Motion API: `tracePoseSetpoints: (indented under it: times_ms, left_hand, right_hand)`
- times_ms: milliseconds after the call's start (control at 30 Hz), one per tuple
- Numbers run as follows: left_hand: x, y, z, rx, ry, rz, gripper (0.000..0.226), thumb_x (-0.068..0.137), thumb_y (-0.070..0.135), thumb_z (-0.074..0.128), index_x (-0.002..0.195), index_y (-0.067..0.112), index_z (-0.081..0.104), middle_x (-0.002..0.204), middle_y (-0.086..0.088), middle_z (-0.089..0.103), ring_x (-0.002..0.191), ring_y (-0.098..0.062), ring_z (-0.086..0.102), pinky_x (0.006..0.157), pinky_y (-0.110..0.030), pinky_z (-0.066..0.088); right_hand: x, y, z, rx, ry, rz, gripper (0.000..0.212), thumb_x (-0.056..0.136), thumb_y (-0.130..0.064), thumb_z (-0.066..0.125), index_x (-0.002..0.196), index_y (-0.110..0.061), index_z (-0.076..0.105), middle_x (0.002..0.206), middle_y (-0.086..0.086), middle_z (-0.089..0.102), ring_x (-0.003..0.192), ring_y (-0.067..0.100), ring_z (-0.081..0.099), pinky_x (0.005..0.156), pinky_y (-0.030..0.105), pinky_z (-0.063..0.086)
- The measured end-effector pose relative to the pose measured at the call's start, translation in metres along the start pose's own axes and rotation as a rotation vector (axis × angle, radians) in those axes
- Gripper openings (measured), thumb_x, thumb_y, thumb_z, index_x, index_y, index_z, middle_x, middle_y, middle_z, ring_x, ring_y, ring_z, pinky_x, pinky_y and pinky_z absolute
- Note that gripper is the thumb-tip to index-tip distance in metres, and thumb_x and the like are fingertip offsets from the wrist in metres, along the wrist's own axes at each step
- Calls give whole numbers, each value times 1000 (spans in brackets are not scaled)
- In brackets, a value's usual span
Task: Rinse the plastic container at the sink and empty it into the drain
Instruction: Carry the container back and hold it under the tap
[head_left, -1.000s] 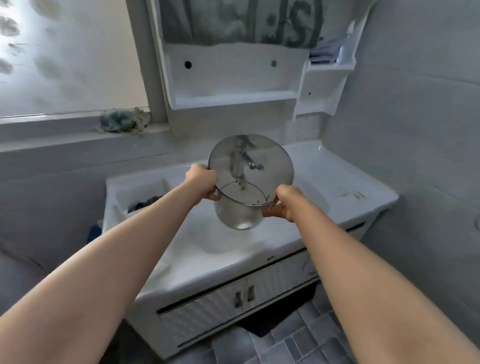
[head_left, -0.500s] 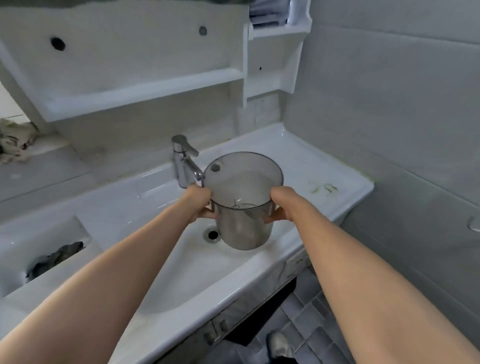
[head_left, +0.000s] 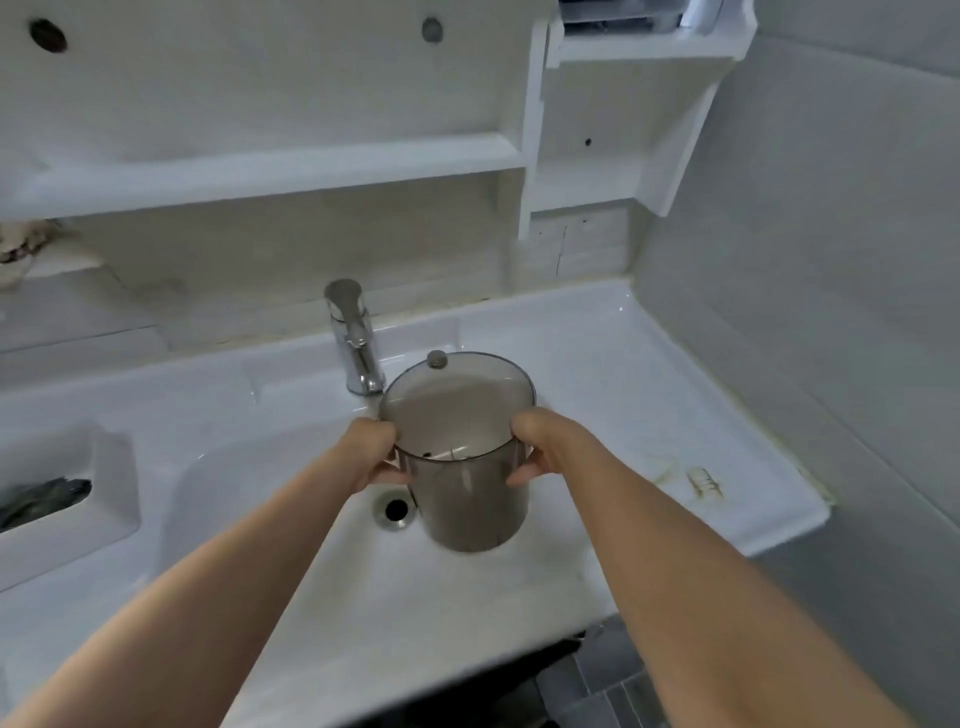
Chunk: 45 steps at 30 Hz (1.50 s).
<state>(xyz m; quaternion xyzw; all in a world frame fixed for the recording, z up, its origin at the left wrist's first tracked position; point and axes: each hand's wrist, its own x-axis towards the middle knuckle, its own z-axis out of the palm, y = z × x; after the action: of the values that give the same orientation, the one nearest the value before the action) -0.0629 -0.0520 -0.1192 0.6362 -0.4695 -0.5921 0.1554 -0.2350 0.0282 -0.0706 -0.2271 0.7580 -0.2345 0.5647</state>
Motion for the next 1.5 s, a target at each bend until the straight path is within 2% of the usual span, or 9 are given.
tracePoseSetpoints:
  times_ms: [200,300,467,633,733,967,1133,1300,1500]
  left_hand:
    - [6,-23,-33,-31,98,-104,25,91,3,42,113,-8,47,80,-15,45,58,-36,58,42,-35,55]
    - [1,-36,-55,-71,146,-126,24,92,4,43,111,-9,47,87,-19,51,56,-34,57,40,-31,55]
    - [-14,-53,-79,-10,172,-221,20,93,11,45,105,-4,40,71,-21,56,58,-32,57,46,-31,54]
    - [-20,-67,-85,-10,152,-280,28,93,16,47,118,3,45,78,-19,55,60,-31,56,51,-38,55]
    - [-18,-68,-79,-36,205,-246,30,91,16,50,119,2,47,86,-15,51,61,-31,56,62,-39,55]
    - [-17,-62,-64,76,242,-176,12,87,6,37,86,3,49,73,-18,60,61,-35,62,79,-46,58]
    - [-19,-51,-55,149,238,-116,15,86,5,36,76,6,48,61,-17,61,54,-30,61,63,-39,60]
    - [-22,-50,-59,173,229,-117,16,87,6,35,83,6,51,61,-16,63,51,-27,60,56,-34,57]
    - [-20,-57,-68,164,284,-66,22,91,14,38,100,6,55,72,-13,60,58,-28,61,67,-40,59]
  right_hand:
    - [18,-13,29,-115,-133,17,40,90,1,46,130,4,48,140,22,45,118,47,56,84,43,57]
    - [27,-23,48,-185,-183,-10,28,89,3,47,117,4,54,117,22,58,113,45,60,87,44,56]
    - [33,-31,73,-345,-201,-32,9,90,4,43,93,3,51,80,17,51,68,33,59,90,43,54]
    - [41,-23,81,-440,-177,-58,6,86,6,49,85,2,54,89,23,58,82,37,64,91,45,55]
    - [41,-17,75,-457,-145,-81,15,83,9,47,74,-1,51,73,18,57,65,30,63,86,45,58]
    - [30,-10,54,-459,-119,-128,16,87,4,38,77,2,50,88,26,63,62,26,60,83,45,56]
    - [26,-3,45,-432,-88,-158,20,90,-2,39,72,0,48,68,18,59,62,25,58,84,45,55]
    - [37,2,55,-454,-6,-186,20,88,2,28,101,0,44,70,16,58,58,24,60,64,37,57]
    - [38,6,66,-406,-42,-206,18,90,0,29,103,-5,40,74,12,56,59,21,60,64,34,56]
